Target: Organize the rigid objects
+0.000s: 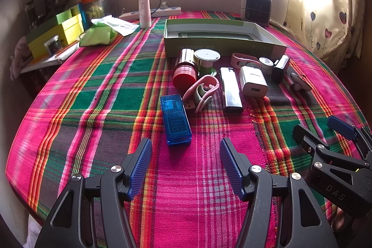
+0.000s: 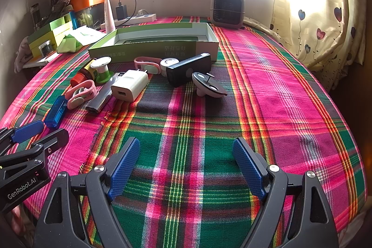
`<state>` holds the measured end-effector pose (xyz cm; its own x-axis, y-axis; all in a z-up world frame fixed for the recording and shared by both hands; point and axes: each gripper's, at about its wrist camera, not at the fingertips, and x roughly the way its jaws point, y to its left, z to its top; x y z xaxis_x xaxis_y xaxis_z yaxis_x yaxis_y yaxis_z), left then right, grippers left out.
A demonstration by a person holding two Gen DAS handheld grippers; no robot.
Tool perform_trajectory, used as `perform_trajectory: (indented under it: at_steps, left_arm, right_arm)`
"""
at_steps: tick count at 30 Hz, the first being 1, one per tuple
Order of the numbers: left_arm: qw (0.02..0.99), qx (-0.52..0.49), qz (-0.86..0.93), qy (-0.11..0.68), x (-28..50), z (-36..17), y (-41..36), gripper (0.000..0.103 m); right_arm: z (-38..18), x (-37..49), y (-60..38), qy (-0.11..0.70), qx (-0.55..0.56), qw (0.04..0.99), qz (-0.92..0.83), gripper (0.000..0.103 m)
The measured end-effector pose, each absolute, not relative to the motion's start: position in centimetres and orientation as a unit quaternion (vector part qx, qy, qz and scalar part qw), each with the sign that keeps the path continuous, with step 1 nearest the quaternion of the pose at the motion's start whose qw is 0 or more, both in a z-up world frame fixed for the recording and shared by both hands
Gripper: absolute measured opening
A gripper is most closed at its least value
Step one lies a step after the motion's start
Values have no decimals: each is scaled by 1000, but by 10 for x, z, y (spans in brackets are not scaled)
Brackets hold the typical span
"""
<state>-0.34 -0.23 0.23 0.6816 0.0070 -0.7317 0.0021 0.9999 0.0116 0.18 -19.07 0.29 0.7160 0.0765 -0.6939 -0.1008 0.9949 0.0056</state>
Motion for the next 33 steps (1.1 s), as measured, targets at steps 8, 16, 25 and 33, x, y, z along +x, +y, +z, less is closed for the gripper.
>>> perform_trajectory:
  at_steps: [8,16,25,33]
  left_arm:
    - [917,6,1,399,-3,2,-2,60]
    - [917,6,1,399,-4,2,-2,60]
    - [914,7,-15,406,1,1,5,60]
    - [910,-19,-17,414,8,3,22,60]
  right_arm:
    - [3,2,-191,374,-16,926,48,82]
    - [4,1,-191,375,-18,925,53,82]
    - [7,10,-198,392,-32,915,87,82]
    - [10,30,-212,412,-47,906,84,82]
